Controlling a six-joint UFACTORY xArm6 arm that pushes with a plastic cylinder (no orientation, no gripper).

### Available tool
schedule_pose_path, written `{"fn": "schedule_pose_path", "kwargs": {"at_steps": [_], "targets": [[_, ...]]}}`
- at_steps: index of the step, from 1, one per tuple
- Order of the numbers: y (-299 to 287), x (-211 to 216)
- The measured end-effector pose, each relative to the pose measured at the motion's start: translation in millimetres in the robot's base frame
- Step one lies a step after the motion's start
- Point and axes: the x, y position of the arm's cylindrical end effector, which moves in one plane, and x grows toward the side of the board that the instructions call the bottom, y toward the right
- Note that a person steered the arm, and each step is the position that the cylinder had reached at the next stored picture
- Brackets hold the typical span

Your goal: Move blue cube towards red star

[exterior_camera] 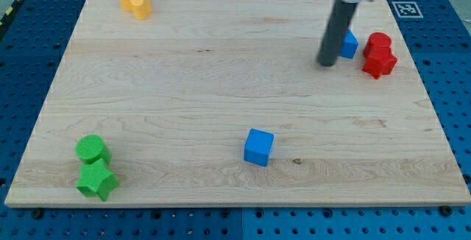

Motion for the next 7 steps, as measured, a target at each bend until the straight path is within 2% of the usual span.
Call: {"fn": "schedule_pose_path", "kwargs": {"at_steps": [1, 3, 5, 6, 7], "targets": [[-78.6, 27.8], [-231.2, 119.9], [-220.7, 147.5], [-158.3, 180.3], [-94.8, 186.4]]}}
